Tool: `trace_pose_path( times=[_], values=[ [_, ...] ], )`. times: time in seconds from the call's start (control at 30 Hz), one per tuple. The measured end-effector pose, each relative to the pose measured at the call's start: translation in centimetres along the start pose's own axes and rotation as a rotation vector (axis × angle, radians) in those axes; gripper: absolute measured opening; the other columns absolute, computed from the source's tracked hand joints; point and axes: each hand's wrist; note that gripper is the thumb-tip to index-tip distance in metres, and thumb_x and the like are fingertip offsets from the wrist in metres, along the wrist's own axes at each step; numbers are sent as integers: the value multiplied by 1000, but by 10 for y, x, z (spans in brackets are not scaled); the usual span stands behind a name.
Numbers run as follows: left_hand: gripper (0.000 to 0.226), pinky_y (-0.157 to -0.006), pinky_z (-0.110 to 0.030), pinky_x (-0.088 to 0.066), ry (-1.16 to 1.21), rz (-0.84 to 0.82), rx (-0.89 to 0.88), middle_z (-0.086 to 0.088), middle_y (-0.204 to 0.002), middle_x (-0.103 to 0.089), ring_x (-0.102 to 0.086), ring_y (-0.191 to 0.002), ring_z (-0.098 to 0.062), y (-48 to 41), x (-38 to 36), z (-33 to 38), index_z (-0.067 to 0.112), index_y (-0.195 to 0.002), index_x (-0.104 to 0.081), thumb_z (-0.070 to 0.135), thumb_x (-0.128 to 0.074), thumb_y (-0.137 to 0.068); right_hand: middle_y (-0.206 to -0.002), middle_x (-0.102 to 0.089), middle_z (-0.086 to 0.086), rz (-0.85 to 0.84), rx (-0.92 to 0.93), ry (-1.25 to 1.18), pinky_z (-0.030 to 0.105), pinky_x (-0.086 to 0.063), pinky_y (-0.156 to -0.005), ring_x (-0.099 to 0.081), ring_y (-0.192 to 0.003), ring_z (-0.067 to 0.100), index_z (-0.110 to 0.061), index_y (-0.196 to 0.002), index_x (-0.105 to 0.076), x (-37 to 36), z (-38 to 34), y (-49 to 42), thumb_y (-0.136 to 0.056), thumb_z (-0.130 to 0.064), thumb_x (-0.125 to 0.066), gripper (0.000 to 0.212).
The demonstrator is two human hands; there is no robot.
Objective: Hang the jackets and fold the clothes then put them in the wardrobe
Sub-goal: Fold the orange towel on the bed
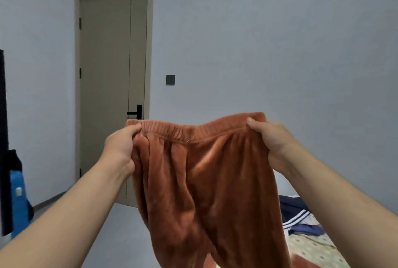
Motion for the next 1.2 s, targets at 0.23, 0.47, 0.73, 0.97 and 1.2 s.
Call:
trace_pose_path(
  times=[0.23, 0.47, 0.73, 0.97, 1.2],
  values=[
    [26, -72, -41, -59, -18, -280, 127, -22, -94, -68, -69, -73, -31, 36, -34, 7, 5, -111, -65, 18, -64, -89, -97, -76, 16, -45, -87, -118, 36, -60, -68, -75, -84, 28, -3, -111, -68, -48, 0, 25, -100, -18, -57, 22],
    [22, -56, -23, -53, -294, -590, -68, -11, -91, -74, -72, -77, -16, 70, -49, -8, 11, -108, -71, 26, -58, -98, -110, -73, 21, -328, -16, -119, 39, -58, -84, -71, -103, 33, -6, -117, -70, -75, 10, 45, -104, -30, -49, 35],
    [62, -82, -51, -57, -29, -791, 362, -19, -99, -67, -67, -87, -32, 58, -43, -4, -6, -128, -60, 43, -31, -102, -116, -69, 20, -423, -46, -160, 39, -58, -85, -69, -102, 31, -1, -128, -62, -64, 18, 41, -95, -40, -58, 51],
    [36, -67, -37, -59, -238, -750, 119, -19, -87, -72, -72, -79, -31, 62, -34, -18, 10, -63, -74, 32, -55, -85, -82, -61, 17, -267, -113, -268, 37, -52, -71, -62, -73, 28, -2, -91, -61, -63, 29, 31, -85, -4, -43, 19],
    [100, -99, -36, -51, -552, -645, -121, 0, -122, -68, -63, -115, -17, 54, 0, -61, 21, -131, -54, 70, -84, -48, -103, -58, 25, -324, -136, -395, 43, -50, -94, -60, -94, 37, 5, -117, -58, -61, 3, 31, -66, -13, -48, 55]
  ],
)
Point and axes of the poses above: each hand's wrist, its own y-axis away from the middle knuckle, its own x-axis out of the back of the hand, z = x × y
